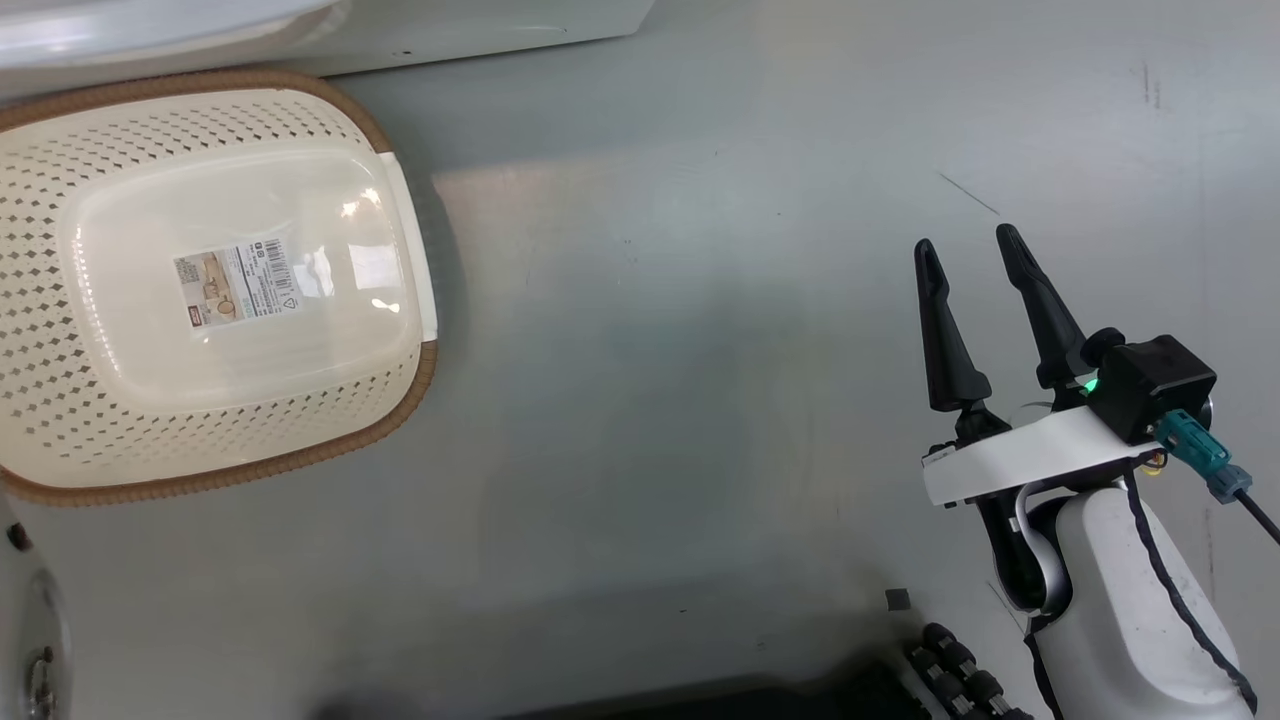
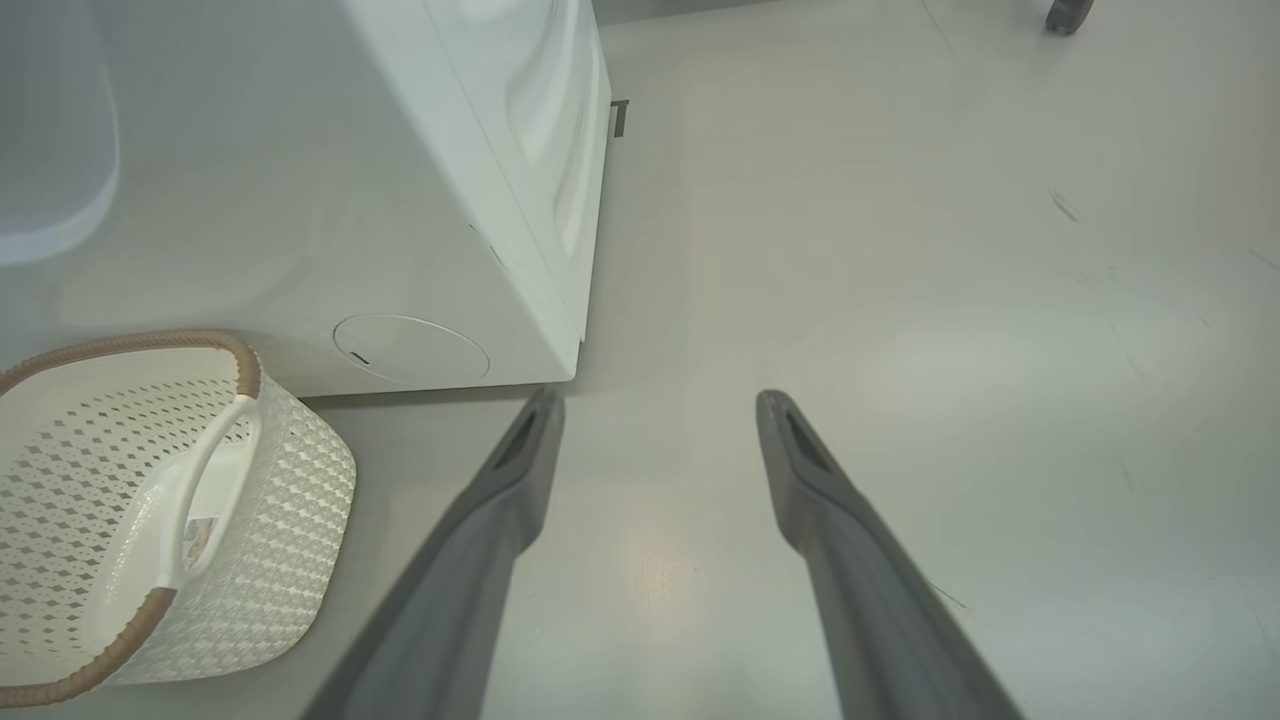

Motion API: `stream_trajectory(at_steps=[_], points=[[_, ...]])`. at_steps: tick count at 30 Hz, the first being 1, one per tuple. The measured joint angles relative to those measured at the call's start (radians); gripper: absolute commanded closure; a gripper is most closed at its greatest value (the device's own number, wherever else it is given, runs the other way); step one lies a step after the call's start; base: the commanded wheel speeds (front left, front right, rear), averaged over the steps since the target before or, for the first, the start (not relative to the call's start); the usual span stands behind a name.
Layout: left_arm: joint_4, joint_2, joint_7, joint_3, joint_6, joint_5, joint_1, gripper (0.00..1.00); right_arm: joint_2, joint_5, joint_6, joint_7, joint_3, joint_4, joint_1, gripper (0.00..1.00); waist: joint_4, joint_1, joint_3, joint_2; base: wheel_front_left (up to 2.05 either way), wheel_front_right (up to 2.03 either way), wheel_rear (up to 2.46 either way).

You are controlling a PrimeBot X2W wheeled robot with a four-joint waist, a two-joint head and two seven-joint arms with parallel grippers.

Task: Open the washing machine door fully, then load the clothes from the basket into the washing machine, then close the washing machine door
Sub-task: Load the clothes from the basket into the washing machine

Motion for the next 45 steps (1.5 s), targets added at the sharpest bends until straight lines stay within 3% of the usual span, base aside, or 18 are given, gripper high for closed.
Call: stream_trajectory(at_steps=[16,25,35,36,37,38,45], points=[[0.081,0.028,0.071,-0.011,0.000,-0.018,-0.144,1.00,0.001,0.002,0.000,0.000,0.000,-0.005,-0.017,0.00,-0.010,0.0000,0.078,0.0000,0.00,0.00,0.00],[0.049,0.055,-0.053,-0.029,0.000,0.014,-0.248,1.00,0.002,0.002,0.000,0.000,0.004,-0.004,-0.019,0.00,-0.014,0.0000,0.088,0.0000,0.00,0.00,0.00],[0.156,0.055,-0.056,-0.045,0.000,0.016,-0.253,1.00,0.003,0.002,0.000,0.000,0.011,-0.001,-0.021,0.00,-0.025,0.0000,0.087,0.0000,0.00,0.00,0.00],[0.164,0.056,-0.056,-0.047,0.000,0.016,-0.253,0.89,0.003,0.002,0.000,0.000,0.011,0.000,-0.021,0.00,-0.026,0.0000,0.086,0.0000,0.00,0.00,0.00],[0.172,0.056,-0.056,-0.045,0.000,0.016,-0.253,0.55,0.003,0.002,0.000,0.000,0.011,0.000,-0.021,0.00,-0.026,0.0000,0.086,0.0000,0.00,0.00,0.00],[0.178,0.056,-0.057,-0.045,-0.002,0.016,-0.253,0.00,0.003,0.002,0.000,0.000,0.010,0.000,-0.021,0.00,-0.027,0.0000,0.085,0.0000,0.00,0.00,0.00],[0.207,0.054,-0.080,-0.051,-0.003,0.015,-0.253,0.00,0.003,0.002,0.000,0.000,0.006,0.001,-0.021,0.00,-0.024,0.0000,0.081,0.0000,0.00,0.00,0.00]])
